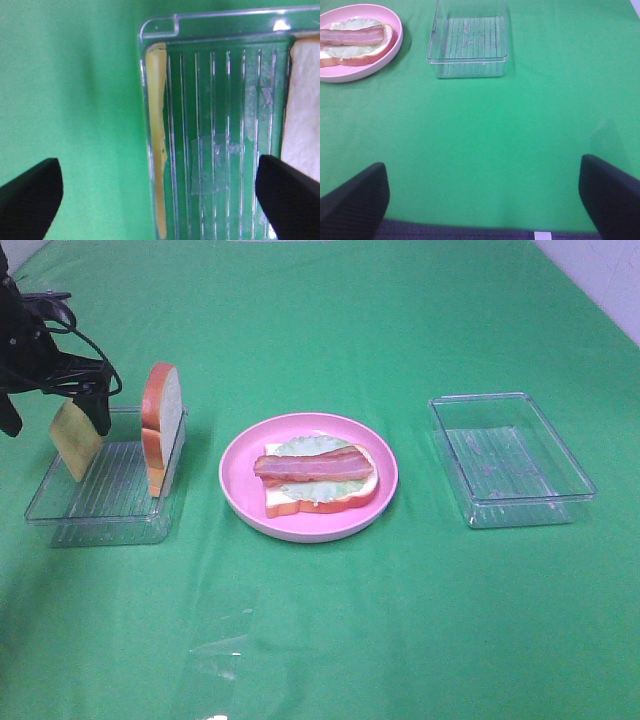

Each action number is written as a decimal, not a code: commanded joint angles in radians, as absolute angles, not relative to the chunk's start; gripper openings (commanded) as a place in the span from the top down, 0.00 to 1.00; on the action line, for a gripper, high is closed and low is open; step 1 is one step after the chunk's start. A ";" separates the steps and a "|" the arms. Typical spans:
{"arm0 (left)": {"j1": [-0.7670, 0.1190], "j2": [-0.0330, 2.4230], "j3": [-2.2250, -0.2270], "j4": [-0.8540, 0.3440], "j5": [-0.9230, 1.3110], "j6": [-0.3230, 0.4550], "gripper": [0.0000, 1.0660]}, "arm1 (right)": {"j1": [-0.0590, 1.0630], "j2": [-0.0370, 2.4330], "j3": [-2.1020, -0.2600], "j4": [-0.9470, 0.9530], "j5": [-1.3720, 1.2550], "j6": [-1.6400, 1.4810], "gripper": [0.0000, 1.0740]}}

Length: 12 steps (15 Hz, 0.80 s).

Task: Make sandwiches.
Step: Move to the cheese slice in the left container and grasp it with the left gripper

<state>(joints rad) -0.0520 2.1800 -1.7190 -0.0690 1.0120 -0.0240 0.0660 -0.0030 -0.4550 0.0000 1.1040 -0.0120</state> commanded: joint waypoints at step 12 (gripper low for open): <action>-0.049 2.213 -1.723 -0.061 0.972 -0.083 0.87 | 0.059 -0.036 -0.455 0.000 1.101 -0.019 0.08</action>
<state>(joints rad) -0.0520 2.2120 -1.7200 -0.0620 0.9790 -0.0740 0.0660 -0.0030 -0.4550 0.0000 1.1040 -0.0120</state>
